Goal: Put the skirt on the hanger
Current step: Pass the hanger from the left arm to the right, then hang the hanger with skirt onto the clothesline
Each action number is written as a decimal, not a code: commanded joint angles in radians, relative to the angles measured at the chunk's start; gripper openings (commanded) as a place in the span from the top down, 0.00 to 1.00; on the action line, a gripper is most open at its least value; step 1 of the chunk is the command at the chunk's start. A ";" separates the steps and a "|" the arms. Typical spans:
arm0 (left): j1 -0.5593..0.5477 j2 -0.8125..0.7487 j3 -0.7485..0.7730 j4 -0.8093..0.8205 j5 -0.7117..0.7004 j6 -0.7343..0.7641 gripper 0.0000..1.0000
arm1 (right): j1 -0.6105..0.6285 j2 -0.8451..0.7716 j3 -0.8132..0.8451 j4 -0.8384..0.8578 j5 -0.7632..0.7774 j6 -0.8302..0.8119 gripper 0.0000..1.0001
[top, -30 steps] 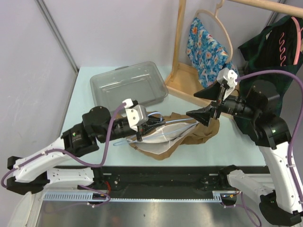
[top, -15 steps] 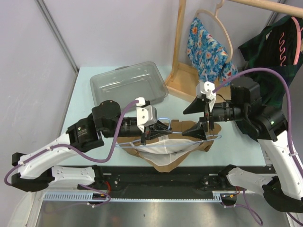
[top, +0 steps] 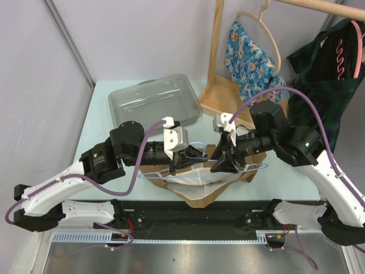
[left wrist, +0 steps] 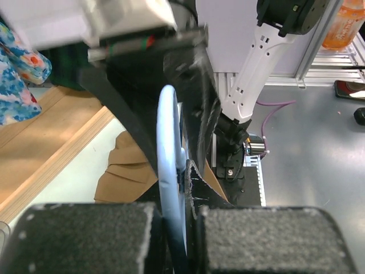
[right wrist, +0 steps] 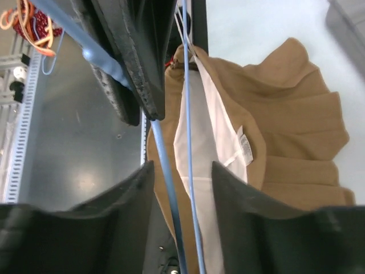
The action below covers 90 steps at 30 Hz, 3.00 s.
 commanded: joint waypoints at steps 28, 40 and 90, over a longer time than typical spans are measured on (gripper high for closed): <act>0.004 -0.215 -0.168 0.205 -0.821 -0.011 0.00 | 0.022 -0.338 -0.139 0.279 0.599 0.327 1.00; 0.004 -0.129 -0.168 0.294 -0.932 -0.006 0.00 | 0.024 -0.402 0.139 0.223 1.125 0.397 1.00; 0.064 0.024 -0.034 0.237 -0.801 -0.110 0.00 | -0.385 -0.072 0.380 0.172 1.022 0.337 1.00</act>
